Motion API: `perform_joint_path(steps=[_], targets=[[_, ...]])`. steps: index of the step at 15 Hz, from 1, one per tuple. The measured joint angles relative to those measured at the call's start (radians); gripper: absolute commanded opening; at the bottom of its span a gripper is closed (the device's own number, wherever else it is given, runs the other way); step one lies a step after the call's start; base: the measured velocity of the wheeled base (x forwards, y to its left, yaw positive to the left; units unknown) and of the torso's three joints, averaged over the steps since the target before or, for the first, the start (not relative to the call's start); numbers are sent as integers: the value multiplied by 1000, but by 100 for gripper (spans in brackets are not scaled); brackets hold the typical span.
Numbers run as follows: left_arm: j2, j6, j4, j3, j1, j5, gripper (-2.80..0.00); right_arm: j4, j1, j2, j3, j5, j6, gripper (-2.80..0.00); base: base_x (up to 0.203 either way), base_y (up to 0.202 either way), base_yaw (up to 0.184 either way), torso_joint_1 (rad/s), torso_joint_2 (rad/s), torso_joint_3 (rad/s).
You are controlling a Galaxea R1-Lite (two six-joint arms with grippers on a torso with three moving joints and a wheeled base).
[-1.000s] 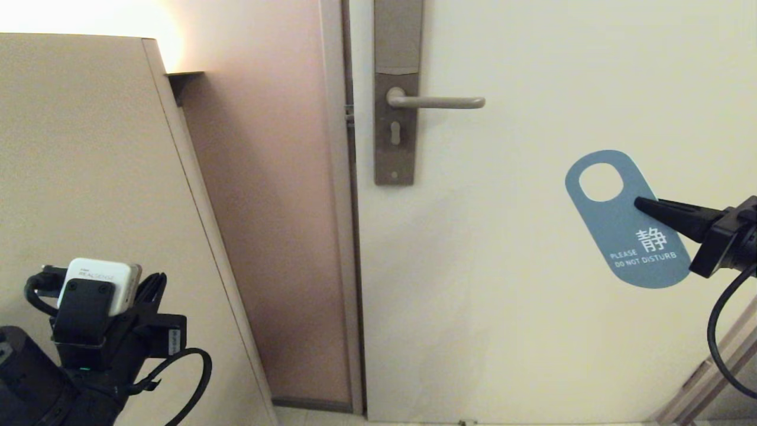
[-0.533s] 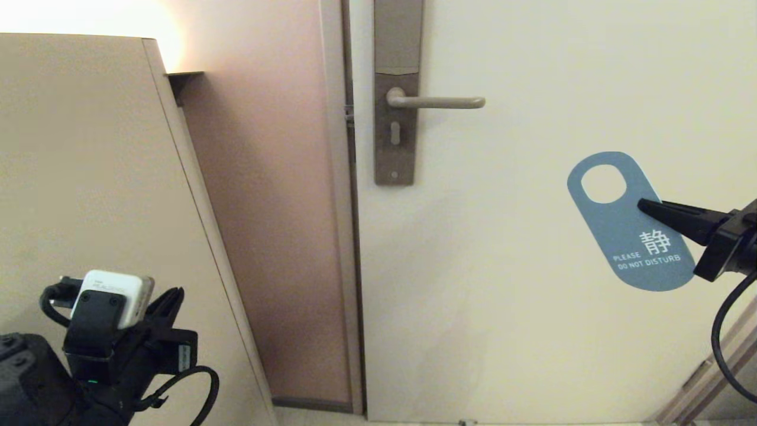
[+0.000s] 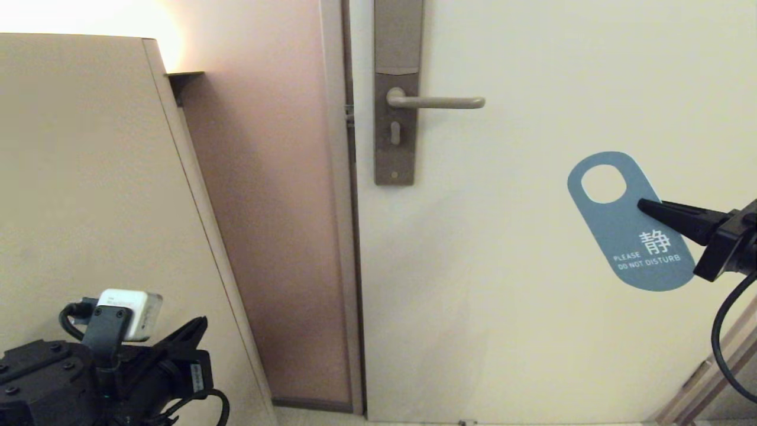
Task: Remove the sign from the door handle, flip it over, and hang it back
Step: Hang the sign back with the other side facing out
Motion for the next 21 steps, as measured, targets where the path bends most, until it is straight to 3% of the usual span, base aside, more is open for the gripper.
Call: perform_joint_path(steps=[3, 21], targets=[[3, -1, 0, 0, -16, -34, -280, 0, 1, 4, -1, 0, 0, -280, 0, 0, 0, 0, 0, 0], [7, 3, 1, 0, -37, -20, -280, 0, 1, 38, -10, 1, -2, -280, 0, 0, 0, 0, 0, 0]])
